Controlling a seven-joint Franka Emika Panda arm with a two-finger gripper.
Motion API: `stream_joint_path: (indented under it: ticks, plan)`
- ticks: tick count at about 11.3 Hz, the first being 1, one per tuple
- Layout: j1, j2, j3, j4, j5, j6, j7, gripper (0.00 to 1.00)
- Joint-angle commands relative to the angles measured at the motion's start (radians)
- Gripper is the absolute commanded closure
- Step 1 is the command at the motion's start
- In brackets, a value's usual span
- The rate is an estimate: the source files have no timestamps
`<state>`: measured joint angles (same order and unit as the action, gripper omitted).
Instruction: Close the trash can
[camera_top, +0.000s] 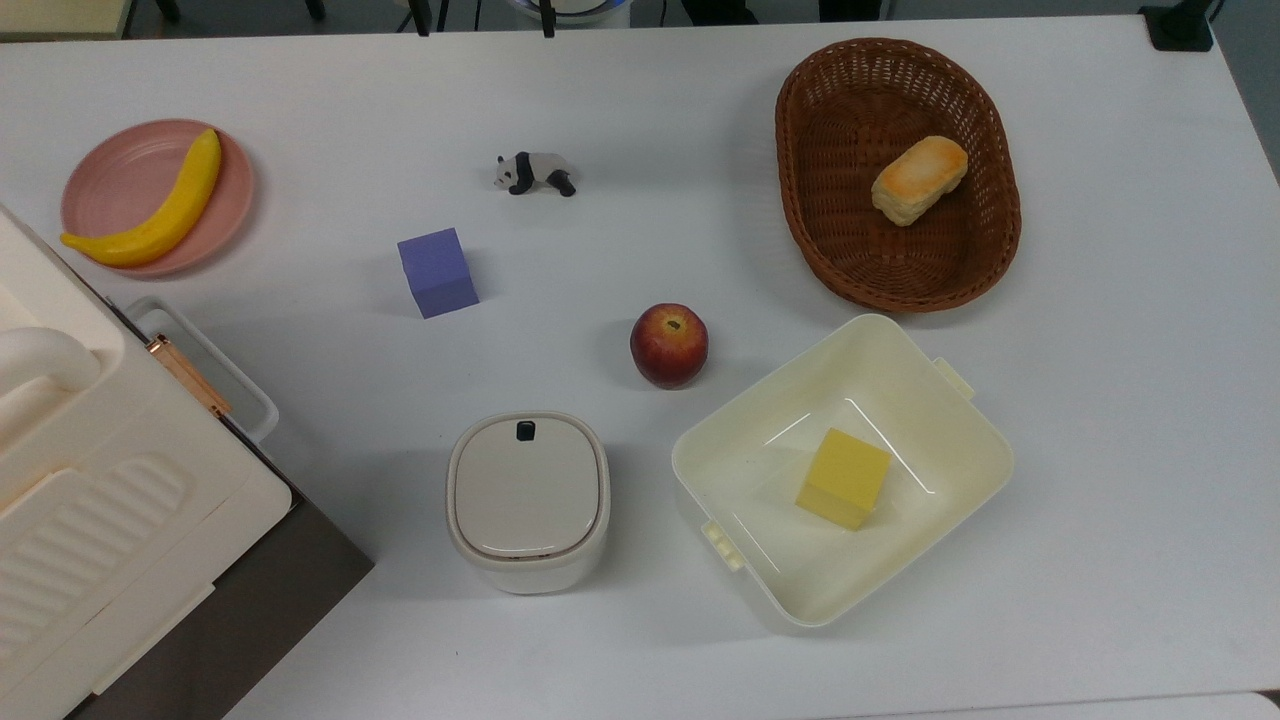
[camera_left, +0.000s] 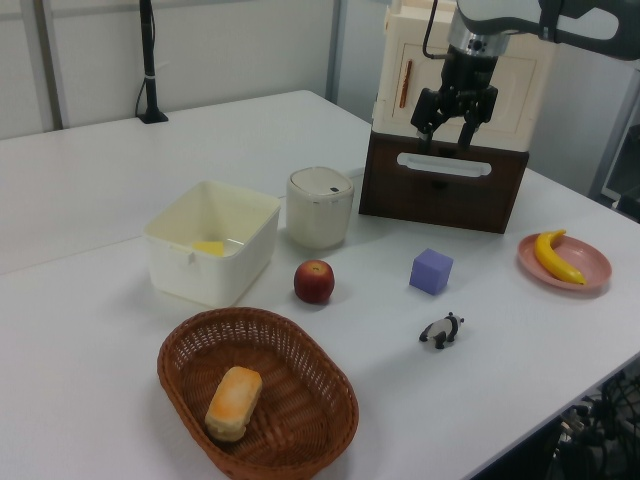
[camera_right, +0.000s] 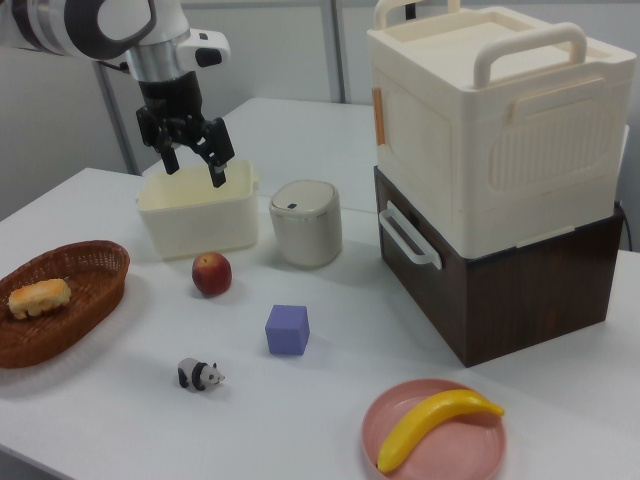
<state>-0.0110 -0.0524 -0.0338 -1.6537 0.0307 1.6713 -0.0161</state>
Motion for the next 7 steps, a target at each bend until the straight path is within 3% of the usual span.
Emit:
stream_joint_path:
  ticks: [1,7]
  plan:
    - [0.008,0.002,-0.002,-0.001,0.023,0.018,0.004,0.0]
    - [-0.01,-0.001,0.008,0.002,0.026,0.01,0.013,0.0]
